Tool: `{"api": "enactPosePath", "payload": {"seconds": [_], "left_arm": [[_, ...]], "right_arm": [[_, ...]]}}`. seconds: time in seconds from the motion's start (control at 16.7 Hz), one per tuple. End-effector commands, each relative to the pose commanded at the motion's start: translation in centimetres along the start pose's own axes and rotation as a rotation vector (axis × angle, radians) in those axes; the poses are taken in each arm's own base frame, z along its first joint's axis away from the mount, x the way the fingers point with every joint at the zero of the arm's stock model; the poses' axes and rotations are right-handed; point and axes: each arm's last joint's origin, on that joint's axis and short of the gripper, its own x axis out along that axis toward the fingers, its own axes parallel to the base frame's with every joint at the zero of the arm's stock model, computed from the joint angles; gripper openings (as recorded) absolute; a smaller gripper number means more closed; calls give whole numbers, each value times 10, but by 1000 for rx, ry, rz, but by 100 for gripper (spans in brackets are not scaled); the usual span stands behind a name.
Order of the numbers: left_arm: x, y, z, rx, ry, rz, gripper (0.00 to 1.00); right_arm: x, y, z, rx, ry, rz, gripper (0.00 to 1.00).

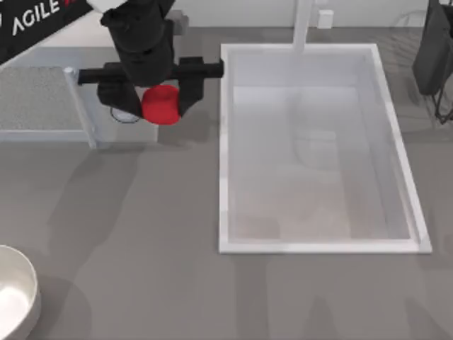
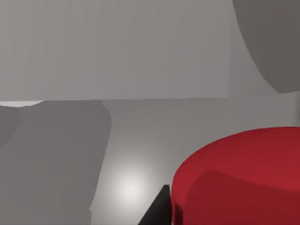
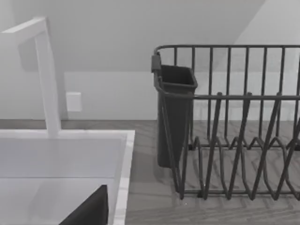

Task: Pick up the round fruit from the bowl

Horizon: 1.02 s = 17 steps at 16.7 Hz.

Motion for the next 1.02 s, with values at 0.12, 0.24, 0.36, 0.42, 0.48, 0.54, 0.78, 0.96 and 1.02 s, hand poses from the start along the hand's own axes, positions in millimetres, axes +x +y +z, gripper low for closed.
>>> {"api": "enactPosePath", "payload": {"seconds": [0.12,0.24,0.36,0.42,0.48,0.54,0.78,0.96,1.02], "left_arm": [[0,0,0,0,0,0,0],[0,0,0,0,0,0,0],[0,0,0,0,0,0,15],[0,0,0,0,0,0,23],[0,0,0,0,0,0,30],[0,0,0,0,0,0,38],[0,0,0,0,0,0,68],[0,0,0,0,0,0,90],[0,0,0,0,0,0,98]], "right_arm": [[0,0,0,0,0,0,100],[0,0,0,0,0,0,100],[0,0,0,0,0,0,100],[0,0,0,0,0,0,100],[0,0,0,0,0,0,100],[0,0,0,0,0,0,100],[0,0,0,0,0,0,100],[0,0,0,0,0,0,100],[0,0,0,0,0,0,100]]}}
